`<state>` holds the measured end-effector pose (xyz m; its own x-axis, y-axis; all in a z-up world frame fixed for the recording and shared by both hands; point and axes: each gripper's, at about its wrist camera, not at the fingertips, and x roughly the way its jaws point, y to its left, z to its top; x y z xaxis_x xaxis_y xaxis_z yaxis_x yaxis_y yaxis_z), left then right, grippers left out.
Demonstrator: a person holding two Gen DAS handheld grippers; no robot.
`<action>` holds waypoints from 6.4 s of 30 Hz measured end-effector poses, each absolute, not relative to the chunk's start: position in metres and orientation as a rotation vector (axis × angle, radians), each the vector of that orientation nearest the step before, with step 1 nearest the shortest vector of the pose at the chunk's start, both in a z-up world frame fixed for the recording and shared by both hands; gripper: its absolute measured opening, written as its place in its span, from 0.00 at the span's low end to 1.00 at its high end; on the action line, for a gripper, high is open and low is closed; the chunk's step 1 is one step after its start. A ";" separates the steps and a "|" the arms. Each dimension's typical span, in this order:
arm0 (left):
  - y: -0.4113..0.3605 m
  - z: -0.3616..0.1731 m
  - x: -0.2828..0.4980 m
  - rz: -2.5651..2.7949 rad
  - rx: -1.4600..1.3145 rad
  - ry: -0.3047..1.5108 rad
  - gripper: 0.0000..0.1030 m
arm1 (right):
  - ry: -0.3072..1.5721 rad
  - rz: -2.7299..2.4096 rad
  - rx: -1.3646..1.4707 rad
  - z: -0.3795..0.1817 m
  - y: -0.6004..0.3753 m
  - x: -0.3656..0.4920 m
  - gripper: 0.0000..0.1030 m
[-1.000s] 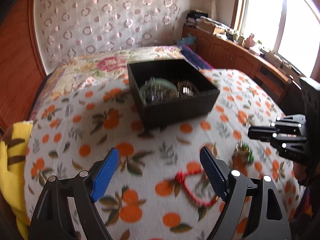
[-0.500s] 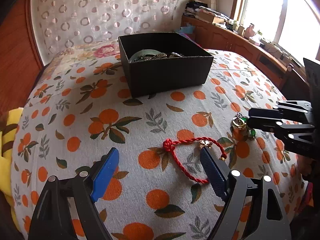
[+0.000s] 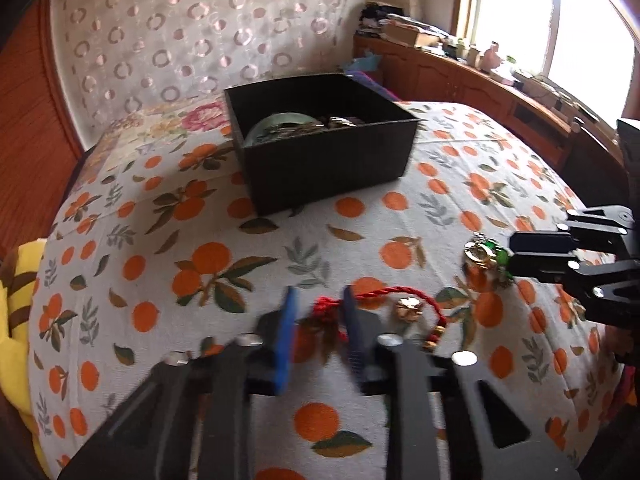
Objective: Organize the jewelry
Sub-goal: 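Grasp the red bead bracelet with the left gripper while the right gripper grasps the green-gem gold pendant, then carry the red bracelet with the left gripper while the right gripper carries the pendant over the box, then open the left gripper over the box while the right gripper releases the pendant into it, then grasp the gold ring with the right gripper while the left gripper grasps the small gold charm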
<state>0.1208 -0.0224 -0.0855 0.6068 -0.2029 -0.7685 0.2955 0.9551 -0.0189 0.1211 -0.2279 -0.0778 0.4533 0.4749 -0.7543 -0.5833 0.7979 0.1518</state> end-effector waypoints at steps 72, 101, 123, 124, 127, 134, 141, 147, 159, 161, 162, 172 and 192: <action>-0.008 0.007 0.136 -0.232 0.028 0.626 0.07 | 0.606 0.651 -0.193 0.024 -0.203 0.187 0.07; -0.011 0.022 0.214 -0.160 0.041 0.624 0.07 | 0.692 0.762 -0.093 -0.021 -0.171 0.250 0.08; -0.015 -0.004 0.247 -0.170 0.035 0.672 0.08 | 0.678 0.685 -0.086 -0.017 -0.183 0.255 0.15; -0.016 -0.004 0.247 -0.170 0.035 0.672 0.08 | 0.675 0.682 -0.082 -0.015 -0.184 0.256 0.15; -0.016 -0.005 0.247 -0.169 0.036 0.669 0.08 | 0.669 0.673 -0.075 -0.014 -0.187 0.257 0.15; -0.016 -0.006 0.245 -0.166 0.036 0.672 0.22 | 0.673 0.666 -0.074 -0.016 -0.188 0.258 0.15; -0.012 -0.004 0.239 -0.163 0.040 0.672 0.28 | 0.661 0.658 -0.080 -0.011 -0.187 0.256 0.15; -0.010 0.001 0.223 -0.172 0.037 0.649 0.51 | 0.643 0.644 -0.096 0.001 -0.187 0.249 0.15; -0.009 -0.006 0.181 -0.213 0.061 0.666 0.85 | 0.687 0.617 -0.112 -0.009 -0.210 0.199 0.32; -0.009 -0.013 0.171 -0.216 0.080 0.676 0.86 | 0.716 0.612 -0.116 -0.018 -0.213 0.189 0.32; -0.009 -0.016 0.167 -0.218 0.086 0.682 0.86 | 0.728 0.610 -0.118 -0.023 -0.214 0.185 0.32; -0.013 -0.048 0.143 -0.260 0.082 0.775 0.86 | 0.846 0.639 -0.173 -0.063 -0.207 0.150 0.32; -0.030 -0.083 0.134 -0.304 0.148 0.887 0.86 | 0.887 0.665 -0.267 -0.082 -0.199 0.133 0.18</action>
